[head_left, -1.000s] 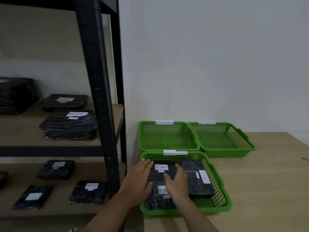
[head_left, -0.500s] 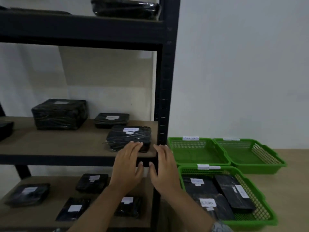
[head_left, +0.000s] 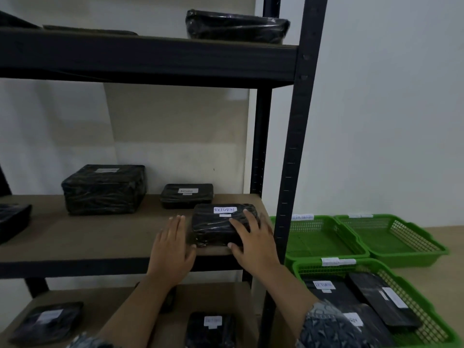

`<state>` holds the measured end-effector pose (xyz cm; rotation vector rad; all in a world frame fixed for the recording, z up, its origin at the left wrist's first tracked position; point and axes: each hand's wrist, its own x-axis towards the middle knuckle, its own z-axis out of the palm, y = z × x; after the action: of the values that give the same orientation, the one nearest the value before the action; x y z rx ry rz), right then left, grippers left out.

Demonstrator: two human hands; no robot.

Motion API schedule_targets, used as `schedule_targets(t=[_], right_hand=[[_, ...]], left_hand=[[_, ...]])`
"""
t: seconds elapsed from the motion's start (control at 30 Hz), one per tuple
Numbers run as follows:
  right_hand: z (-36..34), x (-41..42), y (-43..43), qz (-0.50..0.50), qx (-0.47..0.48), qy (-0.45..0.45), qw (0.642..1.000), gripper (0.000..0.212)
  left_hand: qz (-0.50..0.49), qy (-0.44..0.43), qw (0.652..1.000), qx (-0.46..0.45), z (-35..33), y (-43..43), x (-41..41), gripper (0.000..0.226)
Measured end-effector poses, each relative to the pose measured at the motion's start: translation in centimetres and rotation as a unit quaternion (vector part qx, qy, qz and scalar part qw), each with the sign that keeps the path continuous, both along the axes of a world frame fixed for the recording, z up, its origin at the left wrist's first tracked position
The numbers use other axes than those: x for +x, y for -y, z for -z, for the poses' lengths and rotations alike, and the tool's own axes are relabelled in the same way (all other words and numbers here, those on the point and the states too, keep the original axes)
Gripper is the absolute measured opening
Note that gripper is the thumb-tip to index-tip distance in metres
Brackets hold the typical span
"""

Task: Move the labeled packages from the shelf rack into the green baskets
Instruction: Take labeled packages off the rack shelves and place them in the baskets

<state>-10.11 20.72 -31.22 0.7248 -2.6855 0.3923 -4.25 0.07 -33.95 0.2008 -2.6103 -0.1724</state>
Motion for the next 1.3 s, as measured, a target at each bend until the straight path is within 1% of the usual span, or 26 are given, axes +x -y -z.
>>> schedule_targets(t=[0.03,0.1,0.17,0.27,0.4,0.5,0.6,0.7,0.83,0.93,1.03,1.1,1.17,1.27,1.3], right_hand=[[0.2,0.1,0.0,0.002,-0.007,0.010,1.000,0.057],[0.8,0.2,0.1,-0.001,-0.037,-0.002,0.999,0.051],[1.2,0.3,0.2,0.000,-0.053,-0.050,0.997,0.047],[2.1,0.3,0.2,0.004,-0.075,-0.111,0.991,0.047],[3.2,0.5,0.1,-0.011,-0.114,-0.143,0.983,0.046],[3.9,0.9,-0.1,-0.021,-0.138,-0.172,0.975,0.037],[4.2,1.6,-0.5,-0.023,-0.164,-0.183,0.969,0.036],[4.6,2.4,-1.2,-0.016,-0.169,-0.190,0.967,0.038],[5.5,4.3,-2.7,-0.032,-0.178,-0.197,0.964,0.043],[6.8,6.1,-4.0,-0.040,-0.191,-0.195,0.961,0.046],[7.9,7.9,-5.8,-0.048,-0.190,-0.199,0.960,0.048],[8.7,9.1,-7.4,-0.046,-0.189,-0.198,0.961,0.045],[9.4,10.2,-9.1,-0.033,-0.192,-0.200,0.960,0.040],[10.2,11.5,-12.1,0.005,-0.195,-0.203,0.959,0.044],[10.5,11.8,-13.2,0.017,-0.192,-0.209,0.959,0.043]], left_hand=[[0.001,0.015,1.000,0.001,0.6,0.2,0.0,0.072],[0.004,0.031,1.000,0.004,1.6,0.5,0.0,0.074],[0.011,0.034,0.999,-0.005,2.1,0.6,0.0,0.076],[0.019,0.021,0.999,-0.018,2.4,0.7,0.0,0.068],[0.017,0.012,1.000,-0.015,2.5,0.7,0.2,0.063],[0.021,0.012,0.999,-0.022,2.5,0.7,0.2,0.063],[0.029,0.009,0.999,-0.025,2.7,0.8,0.3,0.065],[0.038,0.011,0.999,-0.032,3.0,0.8,0.6,0.071],[0.045,-0.003,0.998,-0.040,4.3,0.4,2.1,0.065],[0.056,-0.003,0.997,-0.049,5.6,-0.7,3.5,0.073],[0.082,0.015,0.994,-0.065,7.0,-2.5,4.4,0.082],[0.105,0.030,0.992,-0.061,8.1,-4.1,4.8,0.085],[0.139,0.048,0.988,-0.048,9.0,-6.0,5.3,0.083],[0.204,0.054,0.977,-0.017,9.4,-9.3,5.7,0.077],[0.224,0.054,0.973,-0.001,9.4,-10.5,5.7,0.075]])
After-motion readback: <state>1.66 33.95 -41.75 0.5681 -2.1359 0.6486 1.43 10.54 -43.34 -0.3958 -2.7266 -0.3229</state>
